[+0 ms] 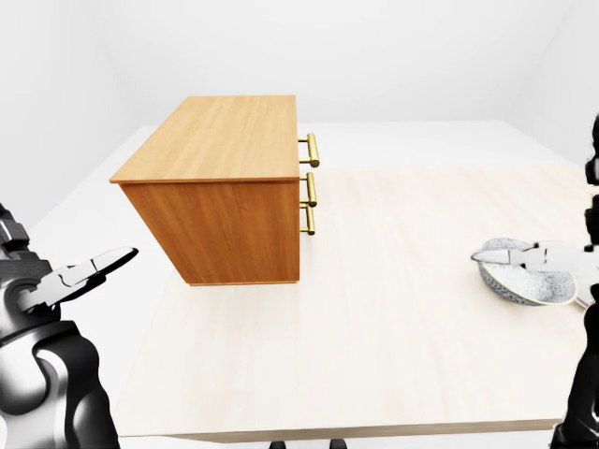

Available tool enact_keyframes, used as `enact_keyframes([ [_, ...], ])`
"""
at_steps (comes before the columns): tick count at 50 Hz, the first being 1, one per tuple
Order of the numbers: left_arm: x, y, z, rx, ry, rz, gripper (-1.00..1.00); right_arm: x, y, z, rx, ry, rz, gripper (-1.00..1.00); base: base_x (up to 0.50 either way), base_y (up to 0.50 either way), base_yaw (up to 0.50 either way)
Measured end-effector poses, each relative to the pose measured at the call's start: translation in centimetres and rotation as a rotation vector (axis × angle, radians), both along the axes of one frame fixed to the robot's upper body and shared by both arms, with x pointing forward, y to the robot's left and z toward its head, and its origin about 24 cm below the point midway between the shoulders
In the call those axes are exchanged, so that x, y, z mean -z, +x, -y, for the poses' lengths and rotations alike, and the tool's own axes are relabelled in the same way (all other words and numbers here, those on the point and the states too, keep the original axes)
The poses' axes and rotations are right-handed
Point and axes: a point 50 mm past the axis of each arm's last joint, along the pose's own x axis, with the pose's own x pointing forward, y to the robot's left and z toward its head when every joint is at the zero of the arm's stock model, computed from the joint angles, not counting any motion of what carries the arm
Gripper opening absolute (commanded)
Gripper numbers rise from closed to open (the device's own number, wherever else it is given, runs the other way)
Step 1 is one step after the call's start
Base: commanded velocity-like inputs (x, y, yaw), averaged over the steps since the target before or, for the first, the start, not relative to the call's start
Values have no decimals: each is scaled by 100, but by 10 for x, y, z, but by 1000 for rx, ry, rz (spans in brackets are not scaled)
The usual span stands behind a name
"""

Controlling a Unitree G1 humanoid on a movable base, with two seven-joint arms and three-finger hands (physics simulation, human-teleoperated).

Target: Put the bowl on top of the cabinet.

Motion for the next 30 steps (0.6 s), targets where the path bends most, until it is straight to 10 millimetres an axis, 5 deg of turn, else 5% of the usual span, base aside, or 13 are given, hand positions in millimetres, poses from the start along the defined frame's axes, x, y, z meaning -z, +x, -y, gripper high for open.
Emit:
enact_keyframes([
  [7, 0, 1, 0, -1, 0, -2, 100, 12, 51, 28, 177, -295, -322, 100, 0, 0, 0],
  [14, -1, 2, -1, -5, 1, 1, 100, 5, 86, 84, 478, -617, -689, 100, 0, 0, 0],
  [22, -2, 2, -1, -7, 3, 5, 100, 12, 88, 147, 712, -701, -1044, 100, 0, 0, 0],
  [30, -2, 1, -1, -8, 4, 6, 100, 13, 76, 179, 812, -700, -1236, 100, 0, 0, 0],
])
